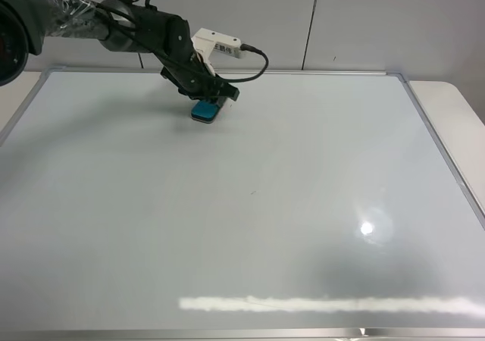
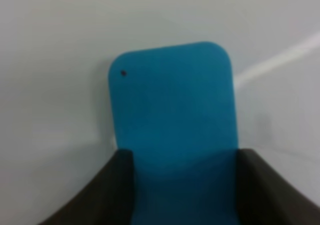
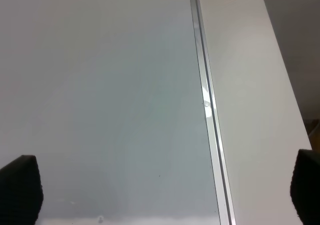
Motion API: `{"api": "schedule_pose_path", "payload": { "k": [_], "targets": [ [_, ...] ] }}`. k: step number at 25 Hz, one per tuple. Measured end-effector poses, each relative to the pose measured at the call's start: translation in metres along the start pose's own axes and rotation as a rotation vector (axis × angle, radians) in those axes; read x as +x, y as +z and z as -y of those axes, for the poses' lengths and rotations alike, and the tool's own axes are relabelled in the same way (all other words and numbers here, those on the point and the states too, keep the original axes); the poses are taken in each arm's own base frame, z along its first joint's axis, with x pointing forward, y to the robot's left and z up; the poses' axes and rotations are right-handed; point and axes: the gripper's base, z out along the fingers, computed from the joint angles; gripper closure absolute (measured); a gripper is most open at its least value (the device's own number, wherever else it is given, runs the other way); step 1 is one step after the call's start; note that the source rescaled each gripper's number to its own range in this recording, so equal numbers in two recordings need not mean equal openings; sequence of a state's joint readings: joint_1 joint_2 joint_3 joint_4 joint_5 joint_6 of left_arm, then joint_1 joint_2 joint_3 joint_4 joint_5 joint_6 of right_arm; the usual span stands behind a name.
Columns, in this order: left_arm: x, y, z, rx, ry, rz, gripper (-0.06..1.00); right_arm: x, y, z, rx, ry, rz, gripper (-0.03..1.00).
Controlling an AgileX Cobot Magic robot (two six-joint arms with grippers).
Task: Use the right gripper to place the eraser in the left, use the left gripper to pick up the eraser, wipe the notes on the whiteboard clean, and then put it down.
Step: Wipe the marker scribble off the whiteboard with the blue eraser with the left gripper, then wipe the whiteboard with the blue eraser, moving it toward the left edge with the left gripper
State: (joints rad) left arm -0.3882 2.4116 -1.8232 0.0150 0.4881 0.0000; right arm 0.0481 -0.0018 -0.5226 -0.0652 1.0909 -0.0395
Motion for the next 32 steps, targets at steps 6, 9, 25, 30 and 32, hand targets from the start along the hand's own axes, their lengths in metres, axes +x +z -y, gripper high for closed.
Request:
{"api": "schedule_pose_path", "payload": {
  "k": [6,9,25,30,32],
  "targets": [
    [-0.006,-0.003,-0.017,-0.022,-0.009,-0.030,0.94,0.000,0.000,0.000,0.000,0.000,0.000,-0.03],
    [-0.006,-0.002,-0.006,-0.021,0.030,-0.032,0.94,0.000,0.000,0.000,0.000,0.000,0.000,-0.03],
    [0.020,-0.021,0.165,0.186,0.241,-0.112,0.94,0.000,0.000,0.000,0.000,0.000,0.000,-0.03],
    [0.020,-0.036,0.162,0.112,0.207,-0.165,0.94,0.000,0.000,0.000,0.000,0.000,0.000,-0.03],
    [0.022,-0.042,0.157,0.048,0.215,-0.204,0.94,0.000,0.000,0.000,0.000,0.000,0.000,-0.03]
  ]
}}
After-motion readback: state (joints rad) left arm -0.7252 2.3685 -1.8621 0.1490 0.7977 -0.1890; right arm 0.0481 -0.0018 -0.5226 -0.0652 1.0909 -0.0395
